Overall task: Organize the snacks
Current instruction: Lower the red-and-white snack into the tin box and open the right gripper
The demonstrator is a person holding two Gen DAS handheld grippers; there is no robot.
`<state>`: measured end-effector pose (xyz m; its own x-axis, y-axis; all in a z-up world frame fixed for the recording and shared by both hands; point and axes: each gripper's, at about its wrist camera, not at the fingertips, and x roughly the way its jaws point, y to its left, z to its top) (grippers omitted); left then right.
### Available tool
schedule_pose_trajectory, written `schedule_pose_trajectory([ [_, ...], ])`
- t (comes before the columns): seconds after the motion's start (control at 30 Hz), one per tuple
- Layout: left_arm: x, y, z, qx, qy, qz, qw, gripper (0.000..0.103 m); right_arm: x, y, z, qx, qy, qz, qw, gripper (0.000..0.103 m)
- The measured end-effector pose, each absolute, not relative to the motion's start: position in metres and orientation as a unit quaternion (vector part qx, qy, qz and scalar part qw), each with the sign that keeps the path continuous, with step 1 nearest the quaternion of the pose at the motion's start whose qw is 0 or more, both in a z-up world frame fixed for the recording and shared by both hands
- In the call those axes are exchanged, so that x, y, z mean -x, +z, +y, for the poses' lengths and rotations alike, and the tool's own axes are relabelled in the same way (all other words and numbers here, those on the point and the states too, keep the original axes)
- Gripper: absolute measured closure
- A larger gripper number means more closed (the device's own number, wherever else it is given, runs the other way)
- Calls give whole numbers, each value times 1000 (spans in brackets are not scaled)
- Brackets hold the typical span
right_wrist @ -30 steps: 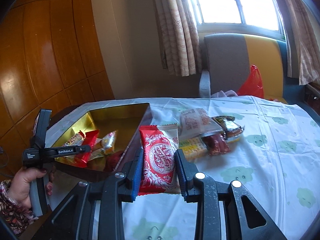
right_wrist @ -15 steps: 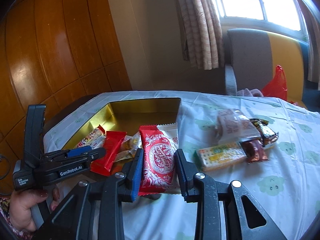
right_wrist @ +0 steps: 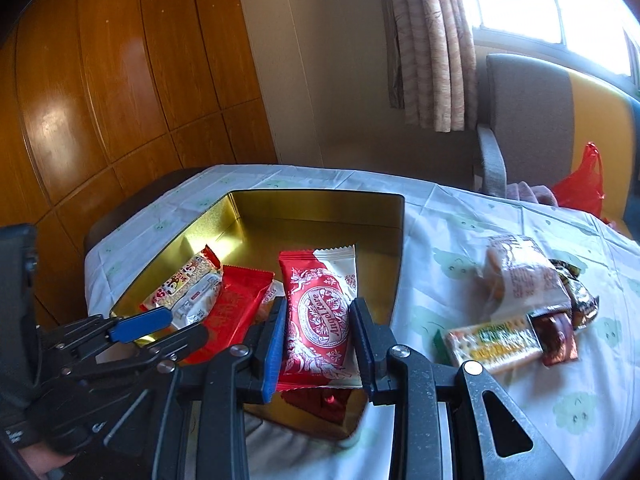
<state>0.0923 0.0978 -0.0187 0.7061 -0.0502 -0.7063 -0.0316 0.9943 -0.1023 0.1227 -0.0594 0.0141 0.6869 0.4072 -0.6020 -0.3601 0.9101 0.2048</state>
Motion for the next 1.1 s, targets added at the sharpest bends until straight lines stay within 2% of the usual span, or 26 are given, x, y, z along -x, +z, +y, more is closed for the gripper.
schedule_pose_trajectory([
  [0.63, -92, -21, 103, 54, 2, 388, 920, 56, -188, -5, -45, 16, 168, 378, 910, 70],
  [0.83, -91, -21, 102, 54, 2, 386, 921, 56, -185, -1, -55, -12, 166, 362, 917, 64],
  [0.9, -91, -21, 102, 56, 1, 386, 921, 55, -178, 1, -60, -23, 162, 354, 921, 57],
  [1.1, -90, -20, 98, 65, -27, 385, 920, 55, -157, 7, -86, -57, 147, 339, 927, 50],
])
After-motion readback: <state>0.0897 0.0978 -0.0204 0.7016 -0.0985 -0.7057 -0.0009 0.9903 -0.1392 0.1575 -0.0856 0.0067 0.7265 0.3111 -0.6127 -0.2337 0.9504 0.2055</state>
